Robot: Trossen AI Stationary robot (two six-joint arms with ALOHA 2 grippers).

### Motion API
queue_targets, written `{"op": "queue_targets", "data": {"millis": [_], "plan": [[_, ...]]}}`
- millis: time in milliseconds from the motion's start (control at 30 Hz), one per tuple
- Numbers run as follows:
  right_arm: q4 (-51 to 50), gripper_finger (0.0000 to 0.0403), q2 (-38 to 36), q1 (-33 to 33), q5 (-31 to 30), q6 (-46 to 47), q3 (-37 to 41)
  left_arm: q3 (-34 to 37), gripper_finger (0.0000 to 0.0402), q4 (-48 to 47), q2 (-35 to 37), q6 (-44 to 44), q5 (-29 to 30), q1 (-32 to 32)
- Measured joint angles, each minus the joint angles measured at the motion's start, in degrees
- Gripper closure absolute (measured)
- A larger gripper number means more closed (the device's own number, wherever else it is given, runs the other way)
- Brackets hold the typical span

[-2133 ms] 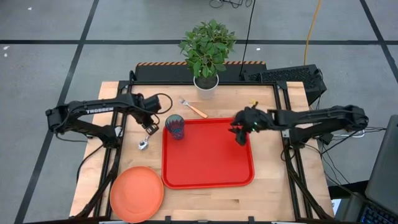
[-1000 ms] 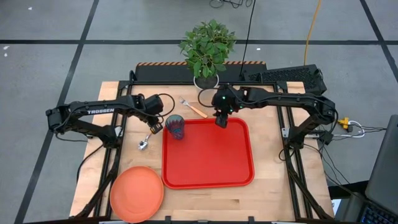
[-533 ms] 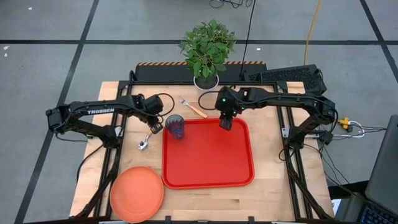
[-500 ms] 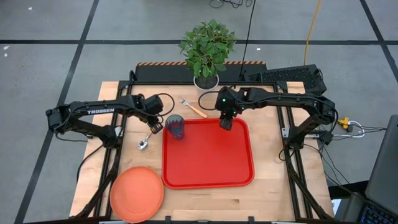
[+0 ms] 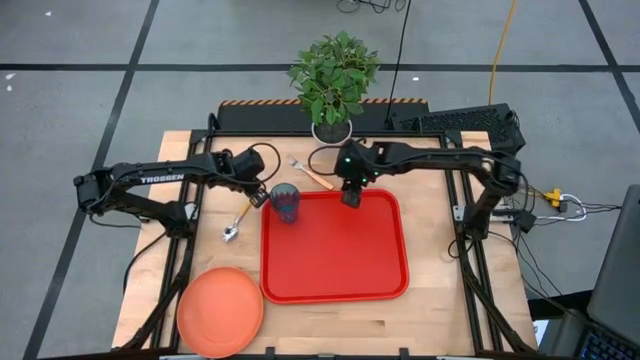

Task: Pick and place plate/cup/fork/spoon on tray
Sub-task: Put the light brown fork on the left of the red tray

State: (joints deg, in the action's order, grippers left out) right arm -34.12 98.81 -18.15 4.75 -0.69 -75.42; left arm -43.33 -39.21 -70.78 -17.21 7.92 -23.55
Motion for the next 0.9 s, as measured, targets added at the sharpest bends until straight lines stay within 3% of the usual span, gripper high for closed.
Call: {"op": "queue_targets", "data": {"millis": [267, 533, 700, 900], "plan": [[3.0, 0.0261, 8.9, -2.1, 0.0, -2.0, -5.3, 0.0, 0.0327, -3.3, 0.0, 1.7, 1.7, -0.1], [8.7, 0.0261, 10.1, -3.6, 0.1, -1.6, -5.6, 0.0, 0.0327, -11.4, 0.0, -0.2, 10.1, -0.1], [12.0, 0.0261, 11.6, -4.0, 4.4, 0.0, -5.7, 0.0, 0.0327, -11.7, 0.0, -0.9, 14.0, 0.0], [11.3, 0.0261, 14.2, -4.0, 4.3, -0.1, -5.7, 0.0, 0.0327, -11.3, 0.0, 0.5, 16.2, 0.0]]}}
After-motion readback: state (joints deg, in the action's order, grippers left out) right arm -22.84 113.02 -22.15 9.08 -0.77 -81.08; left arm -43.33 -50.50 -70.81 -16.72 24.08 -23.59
